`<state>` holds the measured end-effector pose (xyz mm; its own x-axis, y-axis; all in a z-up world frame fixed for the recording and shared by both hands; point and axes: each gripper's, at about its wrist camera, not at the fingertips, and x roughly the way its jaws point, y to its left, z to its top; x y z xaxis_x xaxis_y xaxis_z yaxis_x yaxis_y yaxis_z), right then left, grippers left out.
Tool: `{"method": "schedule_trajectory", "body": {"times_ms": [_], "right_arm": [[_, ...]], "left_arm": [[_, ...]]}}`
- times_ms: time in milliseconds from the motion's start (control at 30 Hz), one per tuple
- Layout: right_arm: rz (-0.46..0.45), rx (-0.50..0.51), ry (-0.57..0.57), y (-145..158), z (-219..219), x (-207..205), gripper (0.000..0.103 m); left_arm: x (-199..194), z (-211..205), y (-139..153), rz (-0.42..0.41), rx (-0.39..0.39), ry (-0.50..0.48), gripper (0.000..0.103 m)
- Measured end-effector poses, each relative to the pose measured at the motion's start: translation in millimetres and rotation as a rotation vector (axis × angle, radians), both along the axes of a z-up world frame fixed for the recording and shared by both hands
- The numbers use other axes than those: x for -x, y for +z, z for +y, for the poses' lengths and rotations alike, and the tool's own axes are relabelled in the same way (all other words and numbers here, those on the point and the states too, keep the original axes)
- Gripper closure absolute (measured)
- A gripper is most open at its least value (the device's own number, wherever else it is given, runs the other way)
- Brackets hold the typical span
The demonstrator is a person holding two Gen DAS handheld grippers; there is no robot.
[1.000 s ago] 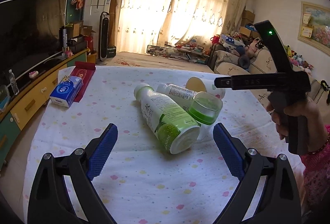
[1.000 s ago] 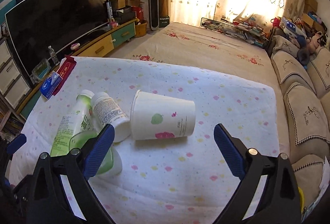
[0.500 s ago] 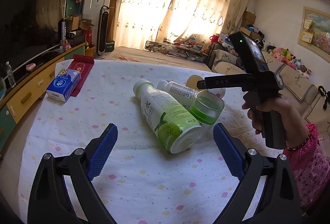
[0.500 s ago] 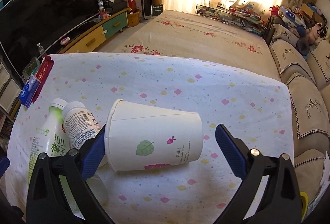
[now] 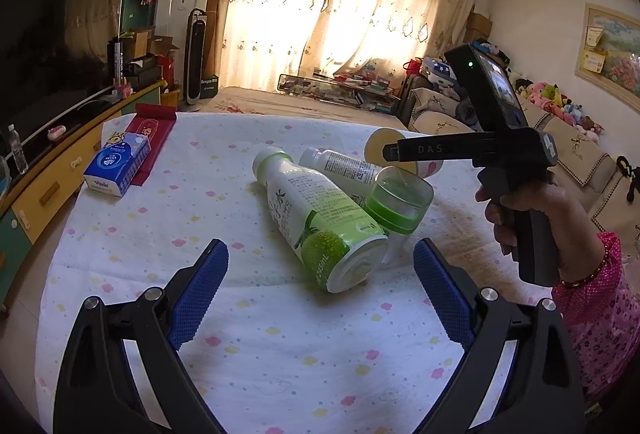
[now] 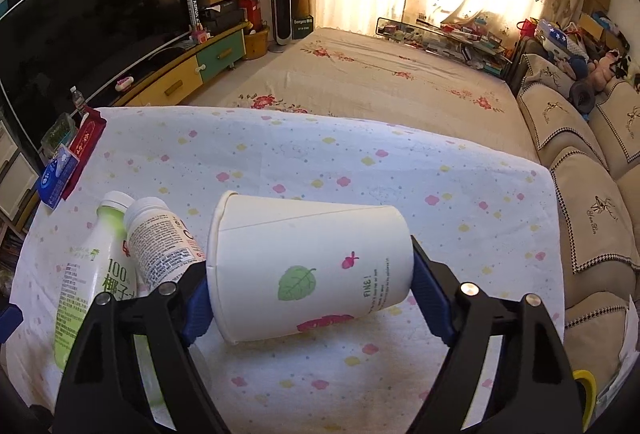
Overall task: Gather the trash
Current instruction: 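Lift the paper cup, carry it over the bin and open the right tool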
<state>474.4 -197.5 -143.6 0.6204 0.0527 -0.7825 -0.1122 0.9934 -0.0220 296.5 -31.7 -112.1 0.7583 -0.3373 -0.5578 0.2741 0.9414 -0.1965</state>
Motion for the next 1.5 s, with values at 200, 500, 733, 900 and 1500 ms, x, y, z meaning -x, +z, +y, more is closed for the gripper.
{"method": "schedule_trajectory", "body": {"times_ms": [200,500,733,900,1500], "right_arm": [[-0.053,-0.006,0.018,29.8,-14.5,39.1,0.025],[-0.091,-0.074,-0.229,38.3,-136.5,155.1,0.025],[-0.03,-0.027,-0.56,4.2,-243.5,239.8,0.025],[0.03,-0.031,-0.656,-25.4,-282.8,259.3,0.025],[0.051,-0.08,-0.724,-52.4,-308.6,263.9,0.017]], "left_arm": [[-1.6,-3.0,-1.7,0.005,-0.018,0.0,0.011],[0.1,-6.3,-2.3,-0.006,-0.032,-0.005,0.011],[4.3,-14.9,-2.0,-0.013,-0.059,-0.026,0.011],[8.4,-22.2,-0.8,-0.03,-0.088,-0.041,0.011],[16.5,-50.0,4.6,-0.024,-0.107,-0.16,0.011]]}}
